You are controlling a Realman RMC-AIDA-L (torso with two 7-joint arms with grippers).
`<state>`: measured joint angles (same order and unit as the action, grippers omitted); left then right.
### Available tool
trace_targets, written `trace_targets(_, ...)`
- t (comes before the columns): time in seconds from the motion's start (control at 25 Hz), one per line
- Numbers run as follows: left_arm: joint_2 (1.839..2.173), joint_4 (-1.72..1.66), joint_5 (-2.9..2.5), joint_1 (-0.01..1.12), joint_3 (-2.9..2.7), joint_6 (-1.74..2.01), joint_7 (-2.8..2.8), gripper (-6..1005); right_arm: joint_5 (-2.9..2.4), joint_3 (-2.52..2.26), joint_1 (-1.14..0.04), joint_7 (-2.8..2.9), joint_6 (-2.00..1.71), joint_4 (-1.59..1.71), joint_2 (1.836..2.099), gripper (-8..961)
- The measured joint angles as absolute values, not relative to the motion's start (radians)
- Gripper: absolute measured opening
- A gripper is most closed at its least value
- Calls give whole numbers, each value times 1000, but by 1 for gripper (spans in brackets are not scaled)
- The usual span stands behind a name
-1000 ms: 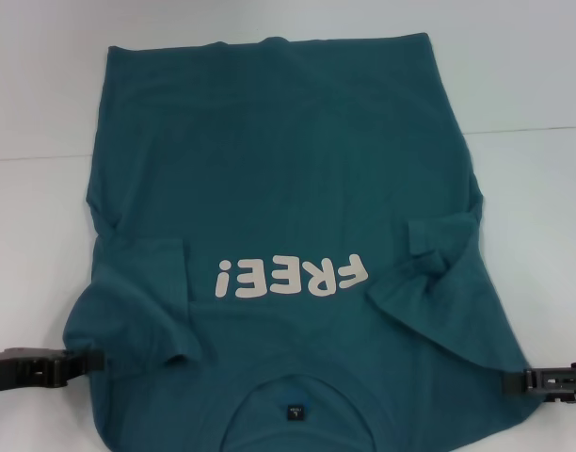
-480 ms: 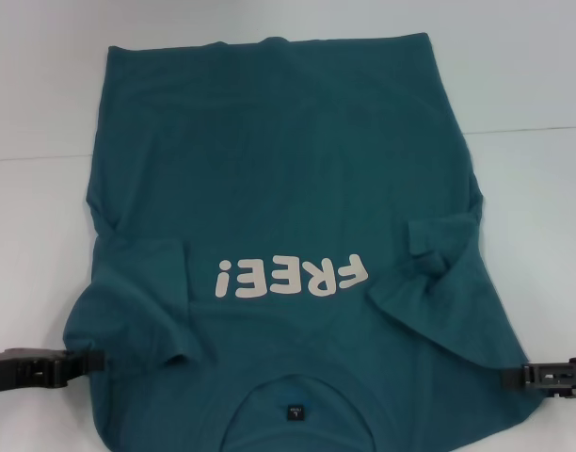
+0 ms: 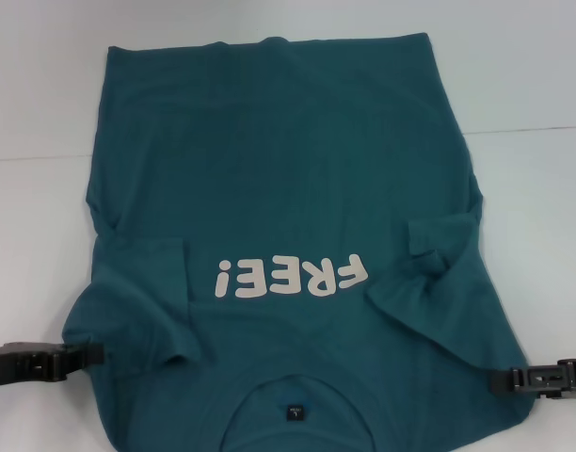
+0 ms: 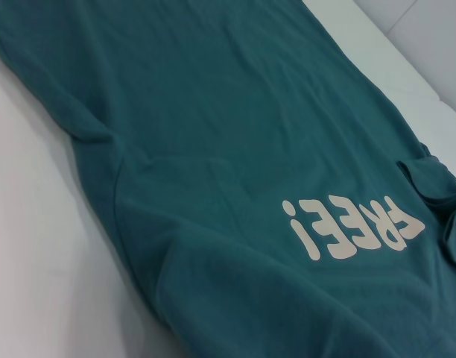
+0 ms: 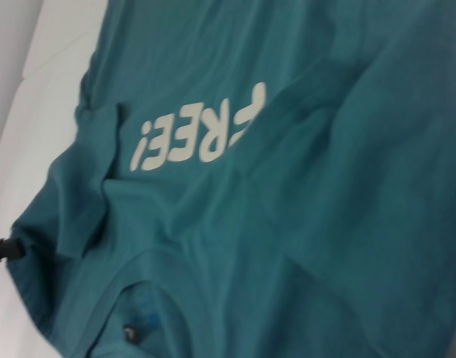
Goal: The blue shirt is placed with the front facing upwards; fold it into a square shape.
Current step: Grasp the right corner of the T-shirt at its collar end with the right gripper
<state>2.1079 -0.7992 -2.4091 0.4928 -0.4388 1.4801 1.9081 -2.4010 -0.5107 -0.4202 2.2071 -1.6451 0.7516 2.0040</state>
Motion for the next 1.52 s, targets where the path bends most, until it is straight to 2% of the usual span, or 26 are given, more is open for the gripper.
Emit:
trace_targets(0.44,2108,-799,-2408,494,-444,1471,1908,9,-2408,-511,-443,2206,-1660,752,2009,920)
trace_targets(0.84,2108,-798,-2408,494,-445,1471,1908,9,-2428,-503,-420,2221,-1631,751,1984,916)
trace_targets(1.32,2108,-798,-2408,492,-443,1469,1908,9,-2425,-504,-430,2221,-1631,750,1991,896)
trace_targets(1.52,2107,-798,-2408,491,-440,1470,1908,9,-2426,-502,-426,2227,-1630,745,1985,716)
